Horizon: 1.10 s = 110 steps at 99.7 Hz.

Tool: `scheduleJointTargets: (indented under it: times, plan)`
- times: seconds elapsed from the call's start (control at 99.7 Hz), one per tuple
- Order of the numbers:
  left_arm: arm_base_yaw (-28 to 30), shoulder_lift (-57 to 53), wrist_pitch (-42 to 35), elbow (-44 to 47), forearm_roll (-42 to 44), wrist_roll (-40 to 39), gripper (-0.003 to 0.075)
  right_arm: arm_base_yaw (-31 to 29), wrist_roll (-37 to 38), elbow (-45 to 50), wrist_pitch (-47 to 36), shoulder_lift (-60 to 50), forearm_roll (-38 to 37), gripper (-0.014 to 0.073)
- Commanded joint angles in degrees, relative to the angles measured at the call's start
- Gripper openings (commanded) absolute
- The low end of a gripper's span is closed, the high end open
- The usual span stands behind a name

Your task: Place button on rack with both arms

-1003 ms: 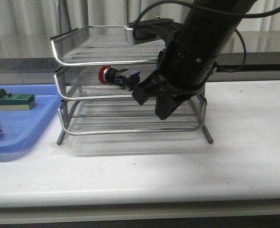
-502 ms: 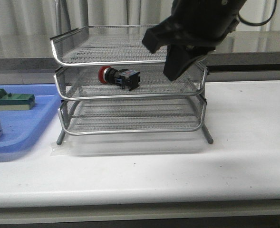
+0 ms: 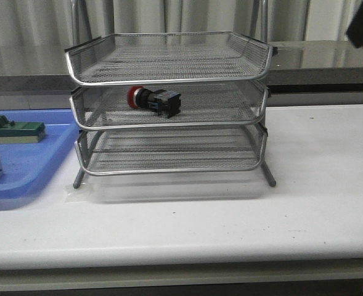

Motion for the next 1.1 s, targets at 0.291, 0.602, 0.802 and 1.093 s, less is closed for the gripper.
scheduleJointTargets:
  times: [0.291,0.602,0.802,1.093]
  plan:
    - [-0.09,0.62,-4.3,-1.54,-1.2,-0.46,-0.002,-5.77,0.58,11.81,-5.4,-24.59,-0.38,-0.0069]
    - [-0.09,0.62,-4.3,-1.54,-1.2,-0.46,-0.002,-5.77,0.58,15.2,-4.45,-36.6,-0.38,-0.0069]
    - [-0.09,0.62,-4.3,-1.54,-1.2,-0.46,-0.002,-5.77,0.58,15.2,-4.33,-36.92,-0.38,-0.0069]
    - [-0.09,0.62,-4.3,-1.54,-1.2,-0.46,-0.002,-5.77,0.58,15.2,-4.27,-36.92,-0.38,-0.0069]
